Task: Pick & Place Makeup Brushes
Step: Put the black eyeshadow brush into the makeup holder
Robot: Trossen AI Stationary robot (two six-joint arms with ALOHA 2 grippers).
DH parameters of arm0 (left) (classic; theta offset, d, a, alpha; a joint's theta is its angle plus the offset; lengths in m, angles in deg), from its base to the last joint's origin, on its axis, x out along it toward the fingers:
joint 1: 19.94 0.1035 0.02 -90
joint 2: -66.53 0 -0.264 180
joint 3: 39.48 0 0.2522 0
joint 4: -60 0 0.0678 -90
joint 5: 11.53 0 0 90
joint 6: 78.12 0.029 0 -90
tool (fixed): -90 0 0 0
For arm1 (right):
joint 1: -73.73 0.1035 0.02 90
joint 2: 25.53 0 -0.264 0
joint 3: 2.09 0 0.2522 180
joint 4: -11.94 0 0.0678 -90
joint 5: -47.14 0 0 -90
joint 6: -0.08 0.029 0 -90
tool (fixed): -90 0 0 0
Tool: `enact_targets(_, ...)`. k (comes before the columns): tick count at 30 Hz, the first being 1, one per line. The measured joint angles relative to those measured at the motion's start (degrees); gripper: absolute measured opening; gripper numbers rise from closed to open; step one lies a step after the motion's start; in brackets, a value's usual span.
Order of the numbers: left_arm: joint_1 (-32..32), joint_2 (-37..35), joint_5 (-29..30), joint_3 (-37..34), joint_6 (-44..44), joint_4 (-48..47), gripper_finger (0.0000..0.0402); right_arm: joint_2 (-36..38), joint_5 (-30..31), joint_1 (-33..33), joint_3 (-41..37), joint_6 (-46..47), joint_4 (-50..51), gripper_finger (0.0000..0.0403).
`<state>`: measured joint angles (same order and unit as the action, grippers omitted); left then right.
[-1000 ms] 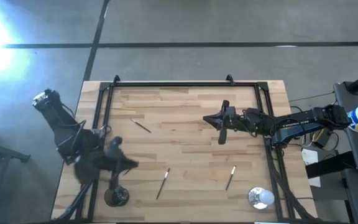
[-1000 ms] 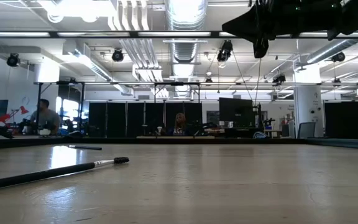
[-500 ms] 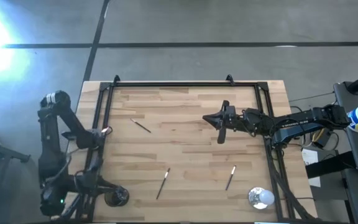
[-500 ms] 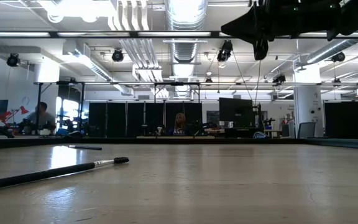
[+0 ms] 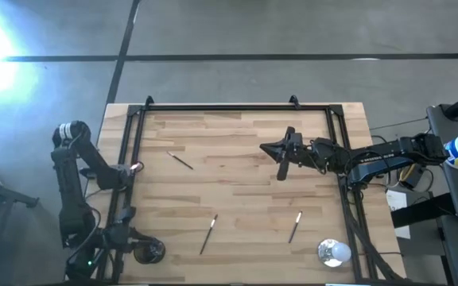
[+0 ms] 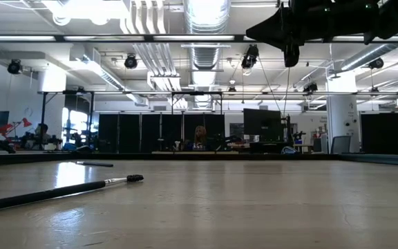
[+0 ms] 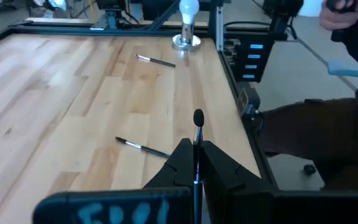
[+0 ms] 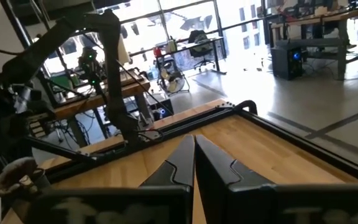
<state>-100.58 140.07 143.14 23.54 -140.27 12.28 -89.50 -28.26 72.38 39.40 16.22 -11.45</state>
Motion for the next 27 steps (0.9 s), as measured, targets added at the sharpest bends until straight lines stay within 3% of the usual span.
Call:
enact_targets(21, 3.91, -2.16, -5.26, 0.11, 0.49, 1.21, 0.0009, 0.00, 0.60, -0.01, 0.00, -1.12, -0.28, 0.0008)
enact_targets(27, 3.93, -1.66, -7.28, 0.11, -1.12, 1.19, 0.0029, 0.00, 0.58, -0.01, 0.00, -1.11, -0.26, 0.0008)
